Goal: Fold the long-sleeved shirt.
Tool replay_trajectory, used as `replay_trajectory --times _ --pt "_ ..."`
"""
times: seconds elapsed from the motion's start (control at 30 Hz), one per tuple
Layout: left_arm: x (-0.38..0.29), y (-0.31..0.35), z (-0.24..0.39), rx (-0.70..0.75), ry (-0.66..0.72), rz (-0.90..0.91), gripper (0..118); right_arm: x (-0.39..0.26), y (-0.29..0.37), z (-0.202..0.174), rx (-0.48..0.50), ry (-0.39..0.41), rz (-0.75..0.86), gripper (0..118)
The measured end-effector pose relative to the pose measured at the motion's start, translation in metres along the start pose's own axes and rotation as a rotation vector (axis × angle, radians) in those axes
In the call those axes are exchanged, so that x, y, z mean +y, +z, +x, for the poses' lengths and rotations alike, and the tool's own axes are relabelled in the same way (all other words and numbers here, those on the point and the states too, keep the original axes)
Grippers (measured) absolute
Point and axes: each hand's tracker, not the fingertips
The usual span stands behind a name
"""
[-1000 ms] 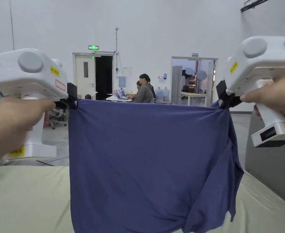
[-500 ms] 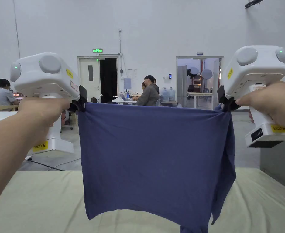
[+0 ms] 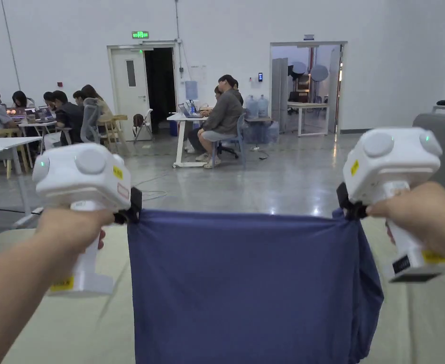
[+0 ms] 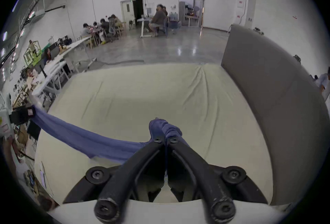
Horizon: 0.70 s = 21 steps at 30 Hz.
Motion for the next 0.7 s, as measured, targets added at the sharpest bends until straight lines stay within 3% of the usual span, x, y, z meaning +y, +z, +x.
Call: replay_trajectory --times 0.13,0.27,0.37,0.47,0.6,0.7 --pt "-0.090 -0.050 -0.015 -0.006 0.043 -0.186 0 -0.104 -0.062 -0.009 -0.010 0.105 -0.135 0" --pt "-0.175 -0.048 -0.027 -0.018 0.017 -0.306 0 -0.189 -0.086 -0.013 -0.051 0.191 -0.240 0" --pt "-0.243 -0.024 -0.034 0.000 -0.078 -0.376 0 -0.250 -0.058 -0.011 0.076 0.157 -0.236 0" --pt "-0.305 0.013 -0.041 -0.014 -0.080 -0.436 0 -0.317 -0.021 -0.005 0.110 0.159 -0.254 0" --pt "-0.368 0.066 -0.039 -0.090 -0.033 -0.504 0 -0.393 0.035 0.000 0.094 0.277 -0.271 0" --pt "-0.409 0.106 -0.027 -0.122 -0.075 -0.542 0 -0.437 0.071 0.013 0.117 0.243 -0.295 0"
